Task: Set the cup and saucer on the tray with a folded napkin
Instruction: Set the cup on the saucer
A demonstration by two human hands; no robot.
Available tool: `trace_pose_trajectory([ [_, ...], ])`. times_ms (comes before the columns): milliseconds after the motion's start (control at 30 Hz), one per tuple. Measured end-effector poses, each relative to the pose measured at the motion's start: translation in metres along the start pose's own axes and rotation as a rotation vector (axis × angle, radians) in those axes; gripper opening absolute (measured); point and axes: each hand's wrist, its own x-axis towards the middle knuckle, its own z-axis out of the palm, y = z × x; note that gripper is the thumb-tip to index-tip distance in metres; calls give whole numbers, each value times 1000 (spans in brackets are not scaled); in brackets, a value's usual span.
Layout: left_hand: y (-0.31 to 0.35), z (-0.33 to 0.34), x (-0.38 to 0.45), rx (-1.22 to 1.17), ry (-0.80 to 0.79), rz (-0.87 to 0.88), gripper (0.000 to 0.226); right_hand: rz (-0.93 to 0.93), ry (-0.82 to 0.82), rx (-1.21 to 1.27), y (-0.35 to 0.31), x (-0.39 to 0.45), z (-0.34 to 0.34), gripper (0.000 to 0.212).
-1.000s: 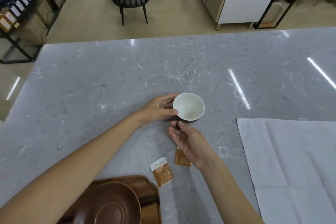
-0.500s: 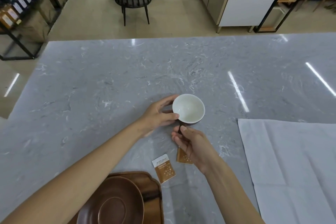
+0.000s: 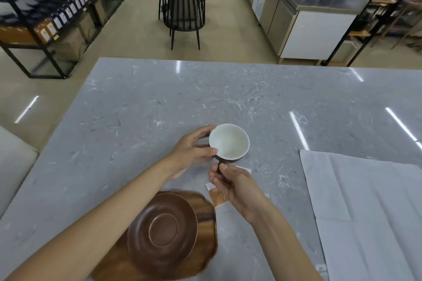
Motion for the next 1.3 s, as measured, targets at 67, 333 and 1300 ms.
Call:
trace_pose_trajectory([
  [67,1,-2,-17,-16,15,14,62,3,-9,-16,6,-11,8,27],
  [333,-2,-15,-87,3,84,80,59,37,-64,-86,36,-56,40,28],
  [1300,-58,-39,-234,34,268,3,66,258,-123,-280,124,-122,65,27],
])
